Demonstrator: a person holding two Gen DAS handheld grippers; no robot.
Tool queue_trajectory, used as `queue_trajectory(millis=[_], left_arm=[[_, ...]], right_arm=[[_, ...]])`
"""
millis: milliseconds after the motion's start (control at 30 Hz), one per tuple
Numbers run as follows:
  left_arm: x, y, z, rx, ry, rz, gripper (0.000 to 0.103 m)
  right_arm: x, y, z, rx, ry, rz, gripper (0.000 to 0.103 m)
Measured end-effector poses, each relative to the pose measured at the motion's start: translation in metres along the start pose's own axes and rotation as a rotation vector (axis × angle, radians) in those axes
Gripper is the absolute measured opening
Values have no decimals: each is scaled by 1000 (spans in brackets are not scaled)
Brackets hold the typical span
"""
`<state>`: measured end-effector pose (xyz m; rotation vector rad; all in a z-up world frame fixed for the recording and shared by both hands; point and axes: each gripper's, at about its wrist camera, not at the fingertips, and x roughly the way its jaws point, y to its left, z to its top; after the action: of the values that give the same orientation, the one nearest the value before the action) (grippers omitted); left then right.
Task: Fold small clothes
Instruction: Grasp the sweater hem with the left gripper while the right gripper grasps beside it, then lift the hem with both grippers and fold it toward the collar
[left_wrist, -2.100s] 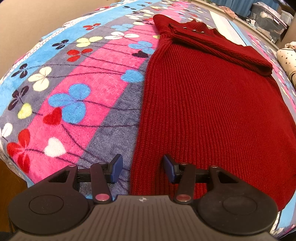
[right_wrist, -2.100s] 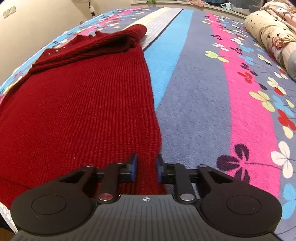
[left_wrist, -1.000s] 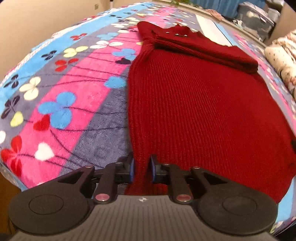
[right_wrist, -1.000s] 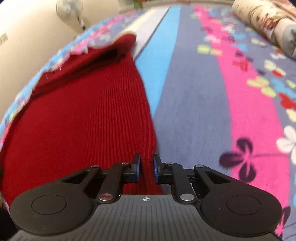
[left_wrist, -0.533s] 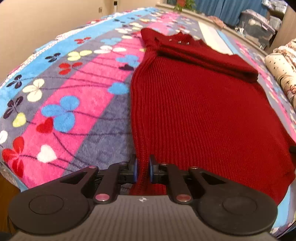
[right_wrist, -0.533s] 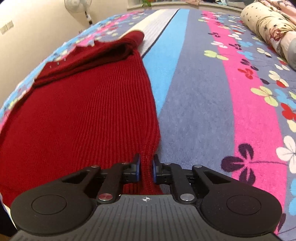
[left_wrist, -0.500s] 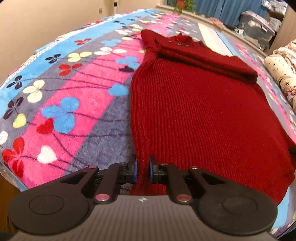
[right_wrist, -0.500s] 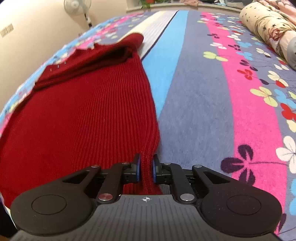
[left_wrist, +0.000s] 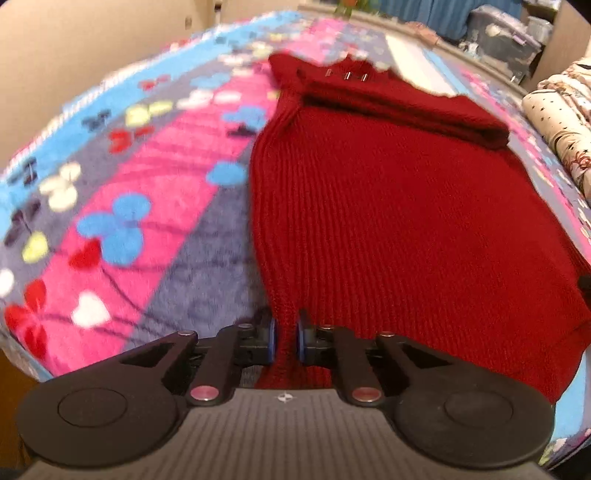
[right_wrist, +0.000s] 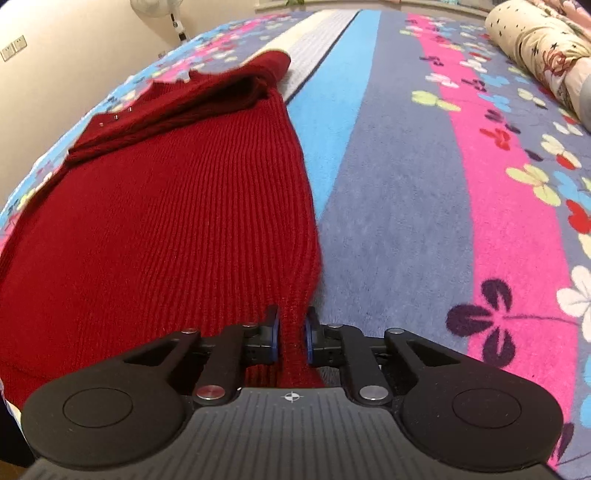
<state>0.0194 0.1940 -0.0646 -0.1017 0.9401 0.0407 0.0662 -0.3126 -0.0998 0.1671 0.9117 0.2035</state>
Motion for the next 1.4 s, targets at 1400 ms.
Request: queue_trajectory(millis=[1400], left_arm=[[-225,33,4,-86,-368,-461,9]], right_arm=[[-216,-14,-25,176,-484,288,5]])
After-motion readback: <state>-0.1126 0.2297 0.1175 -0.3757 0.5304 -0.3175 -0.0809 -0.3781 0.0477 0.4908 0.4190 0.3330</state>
